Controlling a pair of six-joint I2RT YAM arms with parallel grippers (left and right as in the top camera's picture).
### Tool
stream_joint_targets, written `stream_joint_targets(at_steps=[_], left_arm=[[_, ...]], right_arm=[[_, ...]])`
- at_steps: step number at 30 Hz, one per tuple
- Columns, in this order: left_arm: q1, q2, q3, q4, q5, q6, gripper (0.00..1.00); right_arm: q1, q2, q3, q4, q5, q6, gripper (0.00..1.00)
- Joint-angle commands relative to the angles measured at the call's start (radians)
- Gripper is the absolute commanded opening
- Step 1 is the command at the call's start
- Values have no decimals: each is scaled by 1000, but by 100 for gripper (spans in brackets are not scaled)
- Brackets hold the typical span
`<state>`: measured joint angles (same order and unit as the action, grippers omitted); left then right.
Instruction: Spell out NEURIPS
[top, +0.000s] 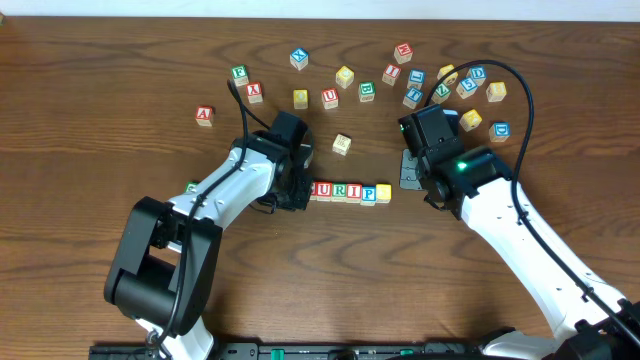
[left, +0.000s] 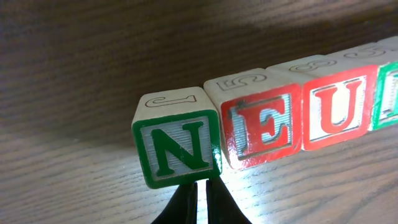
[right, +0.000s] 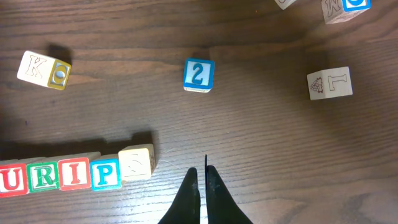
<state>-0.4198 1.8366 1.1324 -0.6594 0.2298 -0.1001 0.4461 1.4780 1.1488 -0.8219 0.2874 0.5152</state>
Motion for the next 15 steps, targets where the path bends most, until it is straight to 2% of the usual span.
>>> stream_joint_targets(at_steps=[1, 15], left_arm=[[1, -23, -16, 6, -13, 18, 8], [1, -23, -16, -14, -13, 17, 7]], right_arm=[[-6, 0, 7, -1, 8, 11, 1], [-6, 0, 7, -2, 8, 11, 1]])
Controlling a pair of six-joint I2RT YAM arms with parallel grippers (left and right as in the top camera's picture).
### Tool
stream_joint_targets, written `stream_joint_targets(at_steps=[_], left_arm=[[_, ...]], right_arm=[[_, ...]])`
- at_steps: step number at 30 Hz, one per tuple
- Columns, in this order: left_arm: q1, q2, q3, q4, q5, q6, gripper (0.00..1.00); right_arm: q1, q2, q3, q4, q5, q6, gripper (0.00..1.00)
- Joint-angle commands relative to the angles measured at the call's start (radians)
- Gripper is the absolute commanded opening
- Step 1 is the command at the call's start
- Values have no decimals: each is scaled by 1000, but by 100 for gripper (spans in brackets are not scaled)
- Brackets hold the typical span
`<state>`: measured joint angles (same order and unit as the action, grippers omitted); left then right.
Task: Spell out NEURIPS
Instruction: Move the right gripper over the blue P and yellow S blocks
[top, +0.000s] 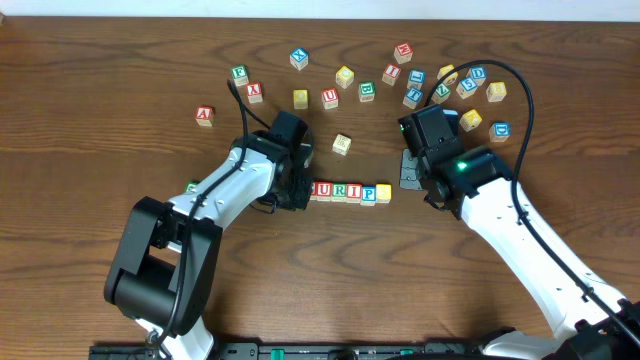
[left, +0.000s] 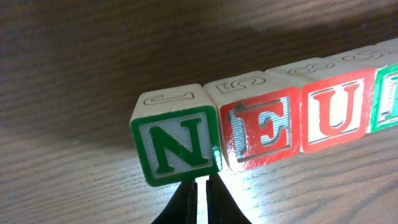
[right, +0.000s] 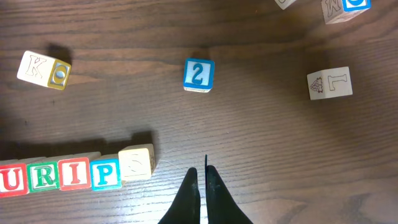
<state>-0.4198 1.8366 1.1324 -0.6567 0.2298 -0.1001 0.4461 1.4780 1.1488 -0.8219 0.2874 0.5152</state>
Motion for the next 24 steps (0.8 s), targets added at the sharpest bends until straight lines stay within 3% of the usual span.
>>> stream_joint_targets(at_steps=[1, 14, 24], left_arm=[[1, -23, -16, -24, -13, 17, 7], [1, -27, -16, -90, -14, 37, 7], [2, -162, -16, -79, -14, 40, 8]], right_arm=[[-6, 0, 7, -2, 8, 11, 1], [-5, 0, 6, -6, -40, 10, 1], [41, 63, 0, -5, -40, 3, 1]])
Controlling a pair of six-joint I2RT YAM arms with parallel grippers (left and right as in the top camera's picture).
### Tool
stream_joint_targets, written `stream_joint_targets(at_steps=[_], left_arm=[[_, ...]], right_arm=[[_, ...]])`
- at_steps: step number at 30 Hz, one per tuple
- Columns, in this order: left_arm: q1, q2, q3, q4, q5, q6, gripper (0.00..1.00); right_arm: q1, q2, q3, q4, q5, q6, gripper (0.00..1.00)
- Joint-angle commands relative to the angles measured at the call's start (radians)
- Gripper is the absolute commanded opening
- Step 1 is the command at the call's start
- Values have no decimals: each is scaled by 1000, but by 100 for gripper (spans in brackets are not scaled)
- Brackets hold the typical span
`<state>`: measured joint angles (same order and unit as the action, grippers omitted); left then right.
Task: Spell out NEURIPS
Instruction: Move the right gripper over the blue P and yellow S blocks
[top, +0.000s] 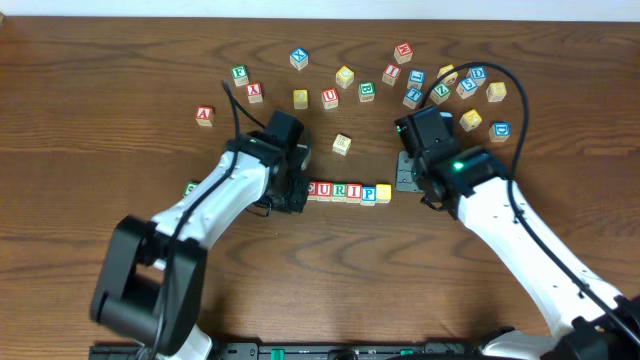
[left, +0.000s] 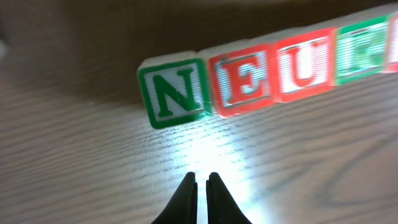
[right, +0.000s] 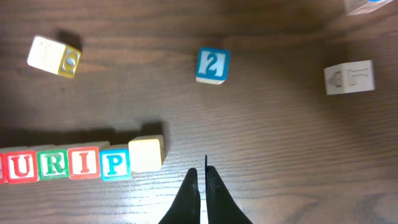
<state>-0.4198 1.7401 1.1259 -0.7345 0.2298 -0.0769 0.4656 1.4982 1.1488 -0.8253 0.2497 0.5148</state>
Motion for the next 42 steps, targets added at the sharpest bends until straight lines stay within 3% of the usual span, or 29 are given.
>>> stream_joint_targets(at_steps=[1, 12, 21, 42], left_arm=[[2, -87, -10, -2, -14, 25, 7], [2, -193, -10, -8, -226, 35, 7], [4, -193, -10, 8, -227, 35, 7], [4, -192, -10, 6, -227, 35, 7]], right_arm=[[27, 58, 0, -1, -2, 4, 1], [144, 234, 0, 97, -77, 13, 1], [217, 264, 0, 108, -77, 31, 1], [229, 263, 1, 47, -156, 61, 1]])
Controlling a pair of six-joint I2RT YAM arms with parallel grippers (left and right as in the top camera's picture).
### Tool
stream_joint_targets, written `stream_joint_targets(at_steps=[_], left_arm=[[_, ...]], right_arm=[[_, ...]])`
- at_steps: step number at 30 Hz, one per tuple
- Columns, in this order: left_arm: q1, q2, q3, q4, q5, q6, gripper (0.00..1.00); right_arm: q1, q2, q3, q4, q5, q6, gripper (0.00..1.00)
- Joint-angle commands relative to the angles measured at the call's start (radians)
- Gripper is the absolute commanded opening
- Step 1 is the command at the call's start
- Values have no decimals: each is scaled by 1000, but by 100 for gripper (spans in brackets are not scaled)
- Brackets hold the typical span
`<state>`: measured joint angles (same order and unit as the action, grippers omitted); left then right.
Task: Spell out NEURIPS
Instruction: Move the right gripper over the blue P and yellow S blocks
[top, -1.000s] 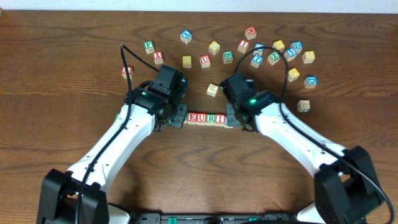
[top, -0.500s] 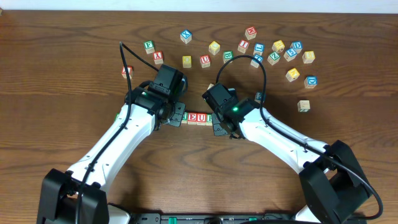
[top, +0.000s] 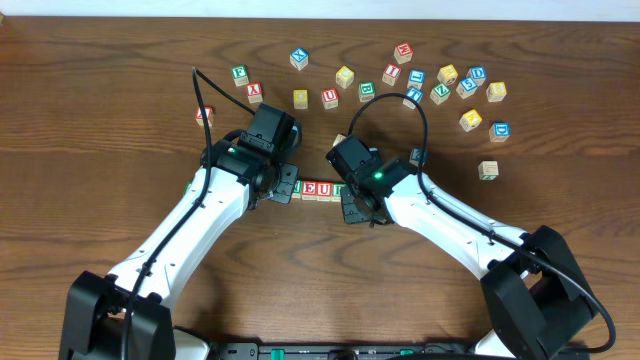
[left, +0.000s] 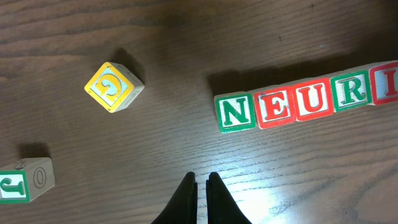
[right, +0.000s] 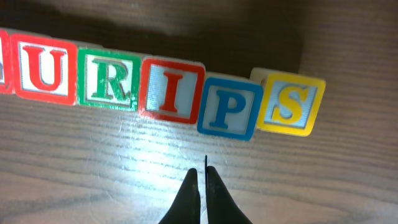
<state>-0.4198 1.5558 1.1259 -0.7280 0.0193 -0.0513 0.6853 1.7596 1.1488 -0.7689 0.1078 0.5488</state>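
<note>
A row of letter blocks reads N (left: 236, 112), E (left: 277, 107), U (left: 314, 102), R (left: 351, 93), I (right: 171, 90), P (right: 230, 112) and a yellow-framed S (right: 291, 104). The S sits slightly askew at the right end. In the overhead view the row (top: 318, 190) is partly covered by my right arm. My left gripper (left: 200, 177) is shut and empty, in front of the N end, also seen from overhead (top: 284, 188). My right gripper (right: 203, 171) is shut and empty, just in front of the I and P, also seen from overhead (top: 352, 208).
Several loose letter blocks lie in a band along the back of the table (top: 415, 78). One pale block (top: 487, 170) sits alone at the right. A yellow G block (left: 114, 87) and a green-edged block (left: 25, 180) lie left of the row.
My left gripper has drawn back from the N and now sees the row from higher up. My right arm has moved from right of the row to low in front of its right end.
At the first two moments my left gripper stood shut close against the N block while the right one hung shut to the right of the row. Then the left had pulled back a little. Now both shut grippers stand in front of the row, which reads NEURIPS.
</note>
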Motion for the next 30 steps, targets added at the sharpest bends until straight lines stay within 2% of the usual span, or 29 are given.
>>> stream_joint_targets(at_steps=[1, 17, 30], left_arm=[[4, -7, -10, 0, -17, 10, 7], [4, -7, -10, 4, -51, 9, 8], [4, -7, -10, 6, -58, 10, 7]], right_arm=[[10, 2, 1, -14, -13, 31, 1], [10, 2, 1, -77, -13, 136, 1], [27, 64, -18, -10, -10, 138, 1]])
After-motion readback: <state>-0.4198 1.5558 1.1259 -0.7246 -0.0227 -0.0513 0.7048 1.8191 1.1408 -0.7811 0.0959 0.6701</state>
